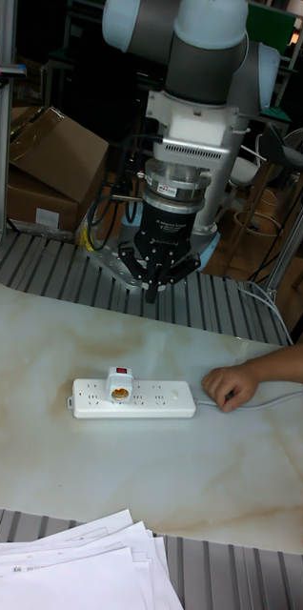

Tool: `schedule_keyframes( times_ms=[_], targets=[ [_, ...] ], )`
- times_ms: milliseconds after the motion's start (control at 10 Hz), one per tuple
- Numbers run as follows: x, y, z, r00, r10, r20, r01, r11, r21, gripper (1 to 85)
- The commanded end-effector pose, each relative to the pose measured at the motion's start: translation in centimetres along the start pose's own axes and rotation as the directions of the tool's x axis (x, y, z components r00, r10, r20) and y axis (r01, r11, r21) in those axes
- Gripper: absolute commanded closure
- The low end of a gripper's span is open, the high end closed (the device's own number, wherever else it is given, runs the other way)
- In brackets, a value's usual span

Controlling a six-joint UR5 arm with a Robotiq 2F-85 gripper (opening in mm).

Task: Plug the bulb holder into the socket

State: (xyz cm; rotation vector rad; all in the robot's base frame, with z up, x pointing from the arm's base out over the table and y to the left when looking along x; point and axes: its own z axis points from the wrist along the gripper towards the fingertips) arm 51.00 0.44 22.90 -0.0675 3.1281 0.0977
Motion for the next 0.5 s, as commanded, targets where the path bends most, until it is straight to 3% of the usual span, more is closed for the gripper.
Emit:
schedule_keyframes(
  times_ms=[0,400],
  targets=[
    [-0.81,0.28,0.95,0.999,-0.019,0.028,0.019,1.000,-0.006,84.3],
    [-1.00,0.13,1.22,0.998,-0.051,0.034,0.051,0.999,-0.003,84.3]
  ],
)
